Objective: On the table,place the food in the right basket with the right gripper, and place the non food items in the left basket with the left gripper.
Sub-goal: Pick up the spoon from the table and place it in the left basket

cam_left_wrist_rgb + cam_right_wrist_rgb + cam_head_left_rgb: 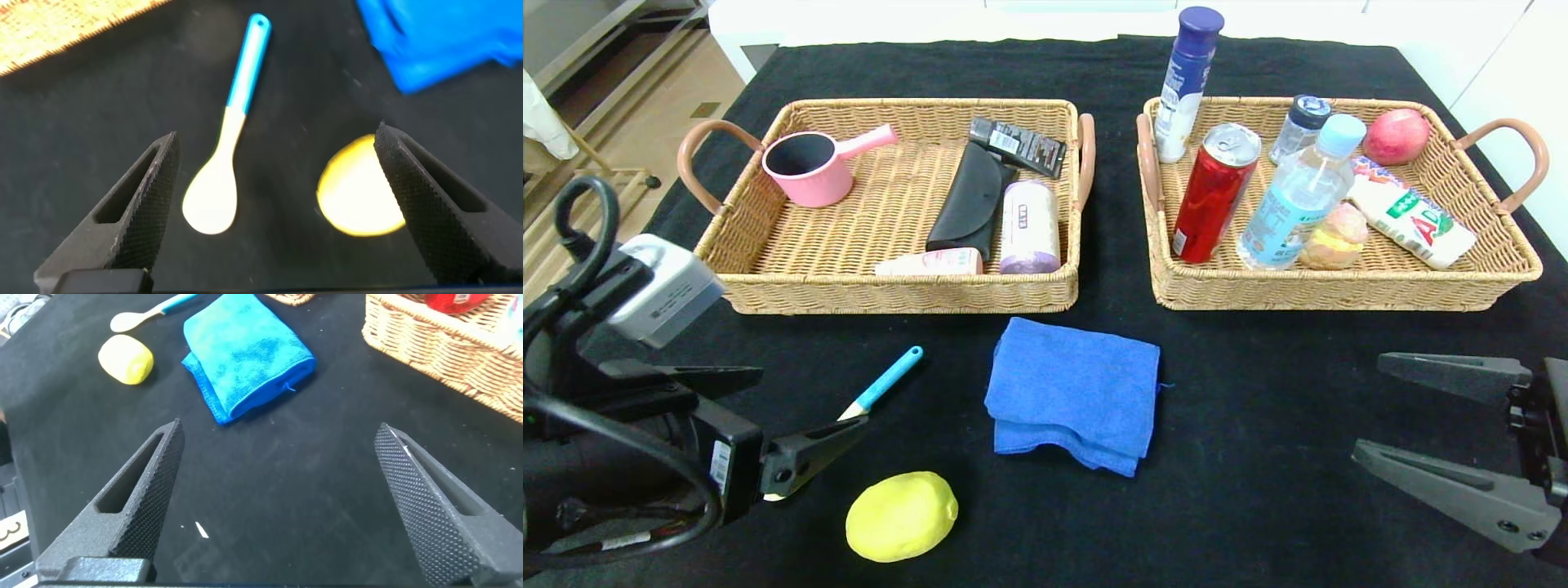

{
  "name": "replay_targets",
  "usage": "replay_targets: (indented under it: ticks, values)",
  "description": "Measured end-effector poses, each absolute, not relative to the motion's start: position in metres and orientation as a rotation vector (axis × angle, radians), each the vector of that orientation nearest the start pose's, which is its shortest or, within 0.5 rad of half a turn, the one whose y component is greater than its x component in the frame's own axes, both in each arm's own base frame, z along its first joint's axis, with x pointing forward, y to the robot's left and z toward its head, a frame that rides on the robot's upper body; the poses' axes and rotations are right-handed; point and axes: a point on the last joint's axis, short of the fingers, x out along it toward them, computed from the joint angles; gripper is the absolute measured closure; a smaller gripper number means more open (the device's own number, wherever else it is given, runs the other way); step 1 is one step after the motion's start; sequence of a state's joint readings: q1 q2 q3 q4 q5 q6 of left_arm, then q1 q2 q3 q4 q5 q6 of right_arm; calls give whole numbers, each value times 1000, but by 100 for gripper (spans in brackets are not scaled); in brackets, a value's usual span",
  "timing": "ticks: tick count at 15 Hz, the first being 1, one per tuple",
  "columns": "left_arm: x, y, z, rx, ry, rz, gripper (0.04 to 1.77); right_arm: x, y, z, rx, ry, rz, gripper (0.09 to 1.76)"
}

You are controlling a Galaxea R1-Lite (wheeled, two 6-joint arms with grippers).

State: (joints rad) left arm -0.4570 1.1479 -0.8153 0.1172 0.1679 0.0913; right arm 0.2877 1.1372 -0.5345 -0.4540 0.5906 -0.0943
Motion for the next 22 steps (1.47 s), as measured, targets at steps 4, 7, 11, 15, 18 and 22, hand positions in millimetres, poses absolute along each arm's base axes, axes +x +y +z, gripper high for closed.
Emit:
replay_targets:
  ticks: [4,7,11,15,18,22]
  values:
    - [170,-72,251,263,528,-245,9,149,55,221,-64,111,871,15]
    - [188,-73,254,279,608,-213,9,150,55,220,-64,114,867,15]
    - [210,-77,246,298,681,-182,9,152,55,218,-62,126,866,14]
    - [226,-80,235,307,725,-175,9,153,55,217,-61,133,866,14]
    - [232,-82,229,311,752,-171,9,154,56,216,-60,139,867,14]
    - [236,-83,224,314,768,-170,9,156,56,214,-59,151,867,14]
